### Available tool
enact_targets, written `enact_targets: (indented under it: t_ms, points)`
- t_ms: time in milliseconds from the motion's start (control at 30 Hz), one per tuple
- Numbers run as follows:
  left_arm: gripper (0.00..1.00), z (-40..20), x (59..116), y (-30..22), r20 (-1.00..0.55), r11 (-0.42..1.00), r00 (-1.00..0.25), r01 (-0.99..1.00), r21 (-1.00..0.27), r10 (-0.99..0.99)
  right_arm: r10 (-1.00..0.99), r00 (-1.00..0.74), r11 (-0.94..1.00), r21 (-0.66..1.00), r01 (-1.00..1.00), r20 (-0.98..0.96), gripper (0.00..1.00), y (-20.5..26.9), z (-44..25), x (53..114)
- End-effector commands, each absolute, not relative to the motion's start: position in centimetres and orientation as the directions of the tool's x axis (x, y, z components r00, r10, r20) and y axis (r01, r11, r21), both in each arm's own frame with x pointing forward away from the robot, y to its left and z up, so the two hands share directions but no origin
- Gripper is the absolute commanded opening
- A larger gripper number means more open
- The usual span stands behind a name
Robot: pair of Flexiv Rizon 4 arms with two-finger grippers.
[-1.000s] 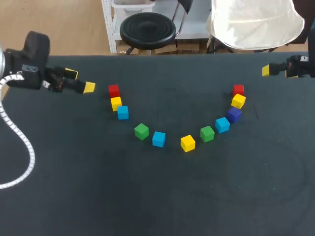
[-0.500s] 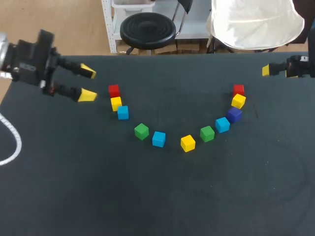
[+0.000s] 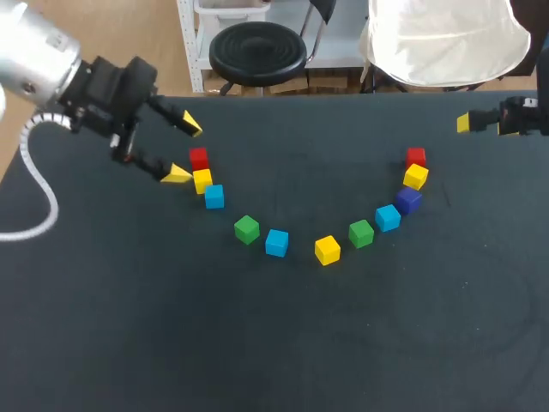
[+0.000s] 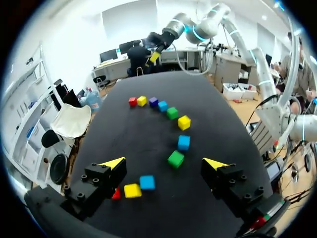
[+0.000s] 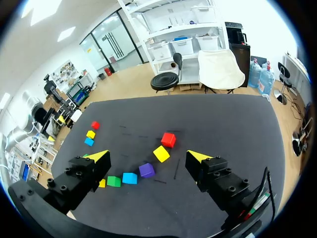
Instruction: Place the blue cubes, place green cubes on the blue cubes, place the yellow cubes on the green cubes, then place the red cubes on the yellow cubes, and place purple cube on the red cubes.
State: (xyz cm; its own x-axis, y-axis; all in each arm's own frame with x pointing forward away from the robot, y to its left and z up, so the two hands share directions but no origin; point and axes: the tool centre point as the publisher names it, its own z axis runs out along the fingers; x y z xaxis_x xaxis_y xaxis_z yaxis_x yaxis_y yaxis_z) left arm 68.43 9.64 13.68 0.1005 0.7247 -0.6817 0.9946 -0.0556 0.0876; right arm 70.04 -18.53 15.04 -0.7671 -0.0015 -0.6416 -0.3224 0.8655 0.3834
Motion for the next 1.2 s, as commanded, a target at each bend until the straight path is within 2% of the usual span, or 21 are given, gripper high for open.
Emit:
enact_targets:
  t_ms: [33,133,667,867,1200]
  points:
    - [1.00,14.3,70.4,11.8,-0.571,-0.075,-0.024,0.986,-0.149,0.821,-0.001,-0.767,0.867,0.382,-0.320,-0.642,1.00,-18.5,15.1,70.0]
    - [1.00,14.5,70.8,13.2,-0.586,0.015,-0.103,0.988,-0.154,0.804,-0.001,-0.767,0.867,0.382,-0.320,-0.642,1.00,-18.5,15.1,70.0]
    - [1.00,14.5,70.8,13.2,-0.586,0.015,-0.103,0.988,-0.154,0.804,-0.001,-0.767,0.867,0.382,-0.320,-0.642,1.00,-18.5,15.1,70.0]
    - [1.00,14.8,72.4,12.6,-0.675,0.126,-0.162,0.987,-0.102,0.720,-0.001,-0.767,0.867,0.382,-0.320,-0.642,1.00,-18.5,15.1,70.0]
    - [1.00,14.4,72.2,11.4,-0.695,0.110,-0.155,0.988,-0.109,0.702,-0.001,-0.767,0.867,0.382,-0.320,-0.642,1.00,-18.5,15.1,70.0]
